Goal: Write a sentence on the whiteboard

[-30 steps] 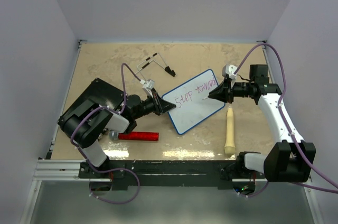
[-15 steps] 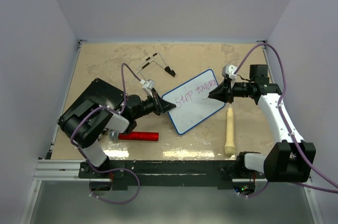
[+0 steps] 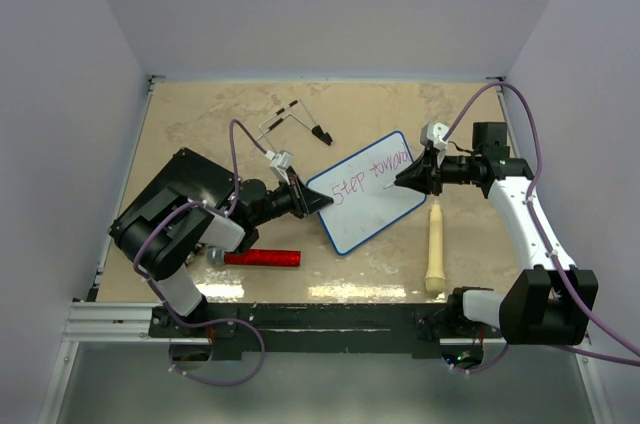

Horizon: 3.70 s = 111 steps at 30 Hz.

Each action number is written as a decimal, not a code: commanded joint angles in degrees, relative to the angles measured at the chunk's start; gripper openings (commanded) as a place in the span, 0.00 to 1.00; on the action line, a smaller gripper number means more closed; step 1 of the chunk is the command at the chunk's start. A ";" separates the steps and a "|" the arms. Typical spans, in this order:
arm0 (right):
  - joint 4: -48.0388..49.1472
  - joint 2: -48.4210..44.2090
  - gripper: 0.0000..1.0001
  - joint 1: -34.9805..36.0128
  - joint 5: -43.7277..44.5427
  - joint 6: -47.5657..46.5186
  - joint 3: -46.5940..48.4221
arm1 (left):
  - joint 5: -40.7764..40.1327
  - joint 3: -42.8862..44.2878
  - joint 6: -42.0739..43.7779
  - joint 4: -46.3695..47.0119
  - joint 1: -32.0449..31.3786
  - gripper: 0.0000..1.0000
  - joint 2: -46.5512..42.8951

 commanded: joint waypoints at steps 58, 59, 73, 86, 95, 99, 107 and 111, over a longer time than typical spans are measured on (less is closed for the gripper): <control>20.81 1.72 0.00 31.47 27.78 5.11 -7.13 | -6.29 -1.83 -11.98 14.45 -0.35 0.00 0.72; 20.90 2.34 0.00 31.55 28.32 5.11 -7.13 | -6.21 -1.66 -12.16 14.71 -0.35 0.00 0.90; 23.18 5.85 0.00 32.87 30.78 6.87 -6.69 | -5.50 -1.22 -12.51 14.62 -0.35 0.00 1.78; 20.82 6.74 0.00 34.02 27.71 5.55 -5.90 | -5.24 -0.87 -12.43 14.80 -0.35 0.00 2.48; 14.49 8.41 0.00 34.19 27.96 1.60 -3.88 | -5.24 -0.95 -12.16 14.71 -0.35 0.00 2.66; 14.48 7.79 0.00 34.19 31.12 2.30 -3.62 | -5.24 -1.04 -11.99 14.71 -0.26 0.00 2.66; 18.78 5.86 0.00 34.11 35.61 6.34 -4.23 | -4.97 -1.04 -12.08 15.15 -0.26 0.00 3.18; 20.37 5.42 0.00 34.19 36.67 7.57 -4.32 | -4.89 -1.13 -12.08 15.15 -0.26 0.00 3.10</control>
